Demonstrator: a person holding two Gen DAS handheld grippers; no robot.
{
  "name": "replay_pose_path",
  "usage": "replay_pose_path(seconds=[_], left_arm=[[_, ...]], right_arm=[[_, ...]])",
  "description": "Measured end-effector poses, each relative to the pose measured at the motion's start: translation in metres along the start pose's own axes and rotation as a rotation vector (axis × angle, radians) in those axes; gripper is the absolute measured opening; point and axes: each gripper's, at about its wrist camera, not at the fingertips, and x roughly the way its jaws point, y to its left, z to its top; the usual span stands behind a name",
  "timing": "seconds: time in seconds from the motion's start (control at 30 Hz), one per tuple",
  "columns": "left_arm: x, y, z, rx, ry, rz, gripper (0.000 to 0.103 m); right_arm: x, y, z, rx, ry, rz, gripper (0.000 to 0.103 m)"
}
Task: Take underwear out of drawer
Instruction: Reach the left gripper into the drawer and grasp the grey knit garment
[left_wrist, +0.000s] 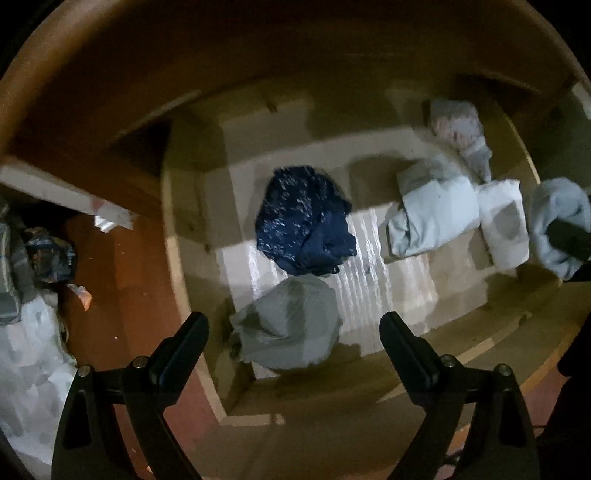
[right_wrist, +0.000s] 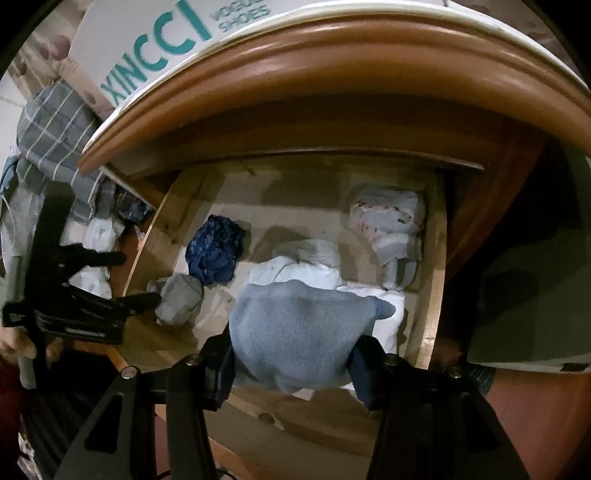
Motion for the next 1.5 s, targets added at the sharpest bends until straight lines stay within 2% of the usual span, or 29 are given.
replay_pose_path(seconds=[0.1,0.33,0.57,0.67,0.73,0.83,0.97,1.03,1.3,1.4,1.5], left_arm=[[0.014,0.001,0.005,0.002,0.051,-0.032,0.089],[0.04,-0.008,0.013,0.064,0.145,-0.029,0.089],[0.06,-0.01,0.021,0.058,0.22,-0.042,0.088],[0.067,-0.008,0.023,0.058,0.249,-0.044,0.077],[0.075,-0.006,0.022,0.046,0.297,-0.043,0.068],[0.079,-0.005,0.023,0.046,0.319,-0.051,0.066],[0.085,-0.011,0.026,0.066,0.344,-0.026,0.063],[0.087,-0.012,0.027,0.072,0.347,-0.021,0.055],[0.083,-0.009,0.036,0.022,0.31,-0.022,0.037],[0.078,-0.001,0.037,-0.006,0.285,-0.034,0.033],[0.061,0.004,0.031,-0.024,0.235,-0.076,0.033]], right_arm=[[-0.002,0.0,0.001,0.005,-0.011,0.005,0.052],[-0.009,-0.006,-0.002,0.03,-0.035,0.008,0.052],[-0.006,-0.003,-0.002,0.02,-0.033,0.008,0.052],[-0.006,-0.003,-0.001,0.019,-0.032,0.008,0.052],[-0.007,-0.003,-0.001,0.023,-0.035,0.01,0.052],[-0.009,-0.005,-0.001,0.031,-0.042,0.01,0.052],[-0.009,-0.006,-0.001,0.036,-0.041,0.009,0.052],[-0.009,-0.005,-0.001,0.034,-0.041,0.007,0.052],[-0.009,-0.005,0.0,0.038,-0.042,0.006,0.052],[-0.009,-0.006,0.0,0.041,-0.043,0.005,0.052],[-0.009,-0.007,0.0,0.044,-0.044,-0.002,0.052]])
